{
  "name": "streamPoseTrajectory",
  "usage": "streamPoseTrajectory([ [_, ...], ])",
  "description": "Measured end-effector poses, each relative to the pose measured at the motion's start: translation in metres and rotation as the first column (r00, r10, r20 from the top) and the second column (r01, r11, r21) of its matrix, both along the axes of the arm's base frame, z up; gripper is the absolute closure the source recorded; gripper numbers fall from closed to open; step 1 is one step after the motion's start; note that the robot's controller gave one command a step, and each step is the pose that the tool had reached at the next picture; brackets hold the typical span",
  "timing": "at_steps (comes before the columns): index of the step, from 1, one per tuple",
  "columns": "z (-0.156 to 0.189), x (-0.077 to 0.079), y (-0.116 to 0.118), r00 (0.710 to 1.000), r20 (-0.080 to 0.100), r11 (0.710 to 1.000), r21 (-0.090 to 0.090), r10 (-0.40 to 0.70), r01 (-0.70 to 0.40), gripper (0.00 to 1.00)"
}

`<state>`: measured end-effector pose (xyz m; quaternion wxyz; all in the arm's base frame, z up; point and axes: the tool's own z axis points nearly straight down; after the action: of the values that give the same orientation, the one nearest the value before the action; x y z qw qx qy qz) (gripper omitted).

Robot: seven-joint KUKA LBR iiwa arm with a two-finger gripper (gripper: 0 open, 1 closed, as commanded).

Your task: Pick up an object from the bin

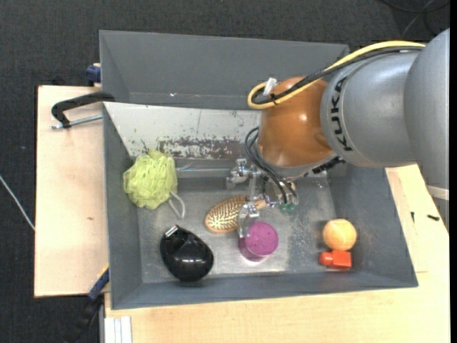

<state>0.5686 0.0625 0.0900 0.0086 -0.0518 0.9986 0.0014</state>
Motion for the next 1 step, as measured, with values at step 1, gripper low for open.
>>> streamPoseTrajectory([
  [1, 0.0004, -0.0014, 0.0009, 1.000, -0.004, 1.000, 0.000, -0.009, 0.009, 1.00],
])
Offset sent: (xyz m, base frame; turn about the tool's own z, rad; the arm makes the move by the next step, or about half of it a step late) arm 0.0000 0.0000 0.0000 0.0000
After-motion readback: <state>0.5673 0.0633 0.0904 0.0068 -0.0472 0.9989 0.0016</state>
